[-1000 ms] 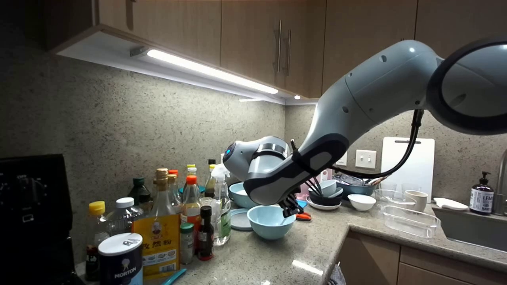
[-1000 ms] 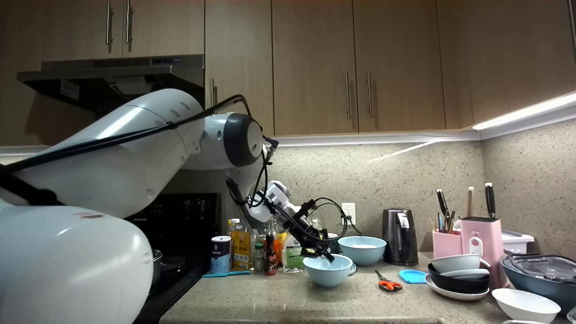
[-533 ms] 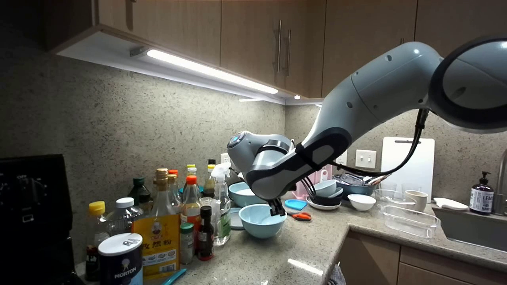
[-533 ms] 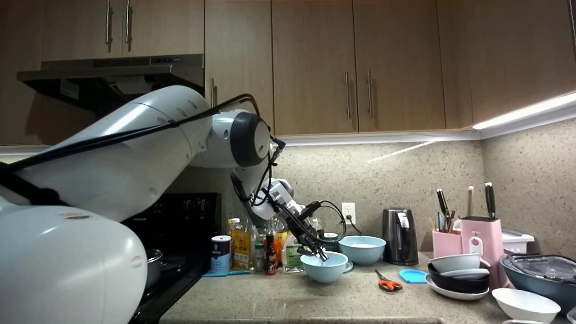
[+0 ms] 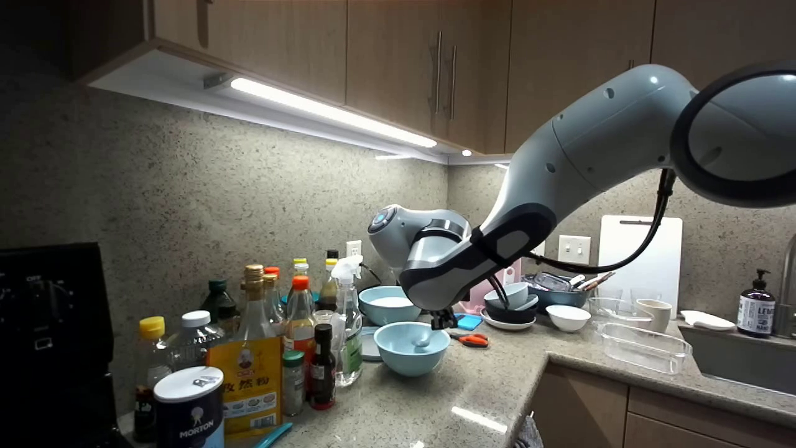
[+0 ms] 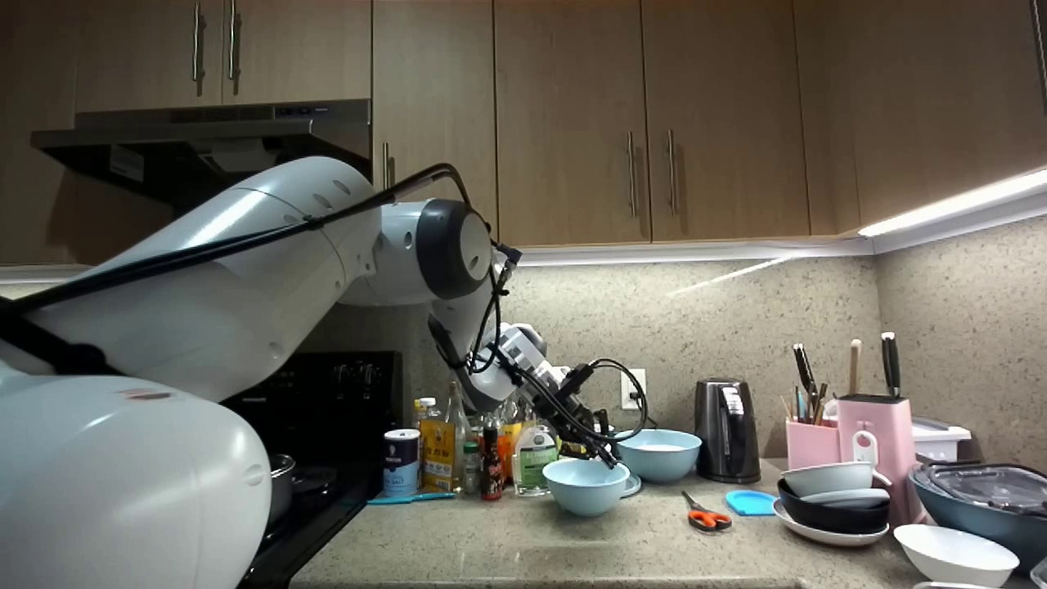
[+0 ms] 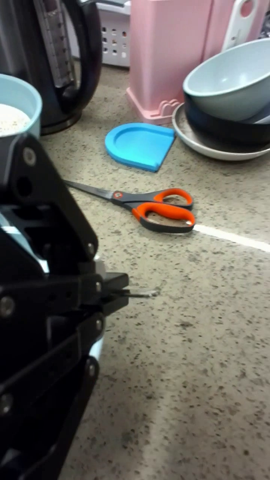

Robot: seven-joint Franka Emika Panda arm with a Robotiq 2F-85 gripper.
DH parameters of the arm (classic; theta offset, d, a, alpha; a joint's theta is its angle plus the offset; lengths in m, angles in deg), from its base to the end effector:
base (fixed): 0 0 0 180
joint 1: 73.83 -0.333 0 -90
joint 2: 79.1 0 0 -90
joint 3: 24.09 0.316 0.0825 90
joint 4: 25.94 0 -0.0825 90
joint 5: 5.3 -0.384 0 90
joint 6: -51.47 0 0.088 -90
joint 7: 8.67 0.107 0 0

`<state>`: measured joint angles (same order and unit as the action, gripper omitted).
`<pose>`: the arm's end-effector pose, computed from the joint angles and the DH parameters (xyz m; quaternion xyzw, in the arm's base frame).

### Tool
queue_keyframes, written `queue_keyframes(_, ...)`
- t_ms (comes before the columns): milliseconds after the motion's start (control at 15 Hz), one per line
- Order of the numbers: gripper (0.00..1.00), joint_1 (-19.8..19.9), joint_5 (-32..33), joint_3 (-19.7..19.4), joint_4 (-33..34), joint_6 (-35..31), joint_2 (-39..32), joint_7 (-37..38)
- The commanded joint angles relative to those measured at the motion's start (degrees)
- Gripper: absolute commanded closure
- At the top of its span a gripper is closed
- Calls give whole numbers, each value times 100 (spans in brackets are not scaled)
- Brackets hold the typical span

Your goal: Use the silver spoon to stir the contents of the blue bowl closer to the edge

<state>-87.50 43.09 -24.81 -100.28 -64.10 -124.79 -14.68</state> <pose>0.7372 0.1270 0.2779 0.8653 0.3399 -0.0134 0.3682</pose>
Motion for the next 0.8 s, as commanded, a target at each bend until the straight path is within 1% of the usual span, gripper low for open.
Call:
queue_keyframes(0,93,-265,38,-162,-157,1176,129,235)
queue_keyframes(133,93,-313,-10,-55,-124,1820,89,56)
queue_keyframes(267,93,-366,15,70,-112,2181,61,-46)
queue_keyframes(467,93,-404,6,317,-86,2246,41,-261)
queue_keyframes(733,93,-403,44,535,-52,1958,21,-502)
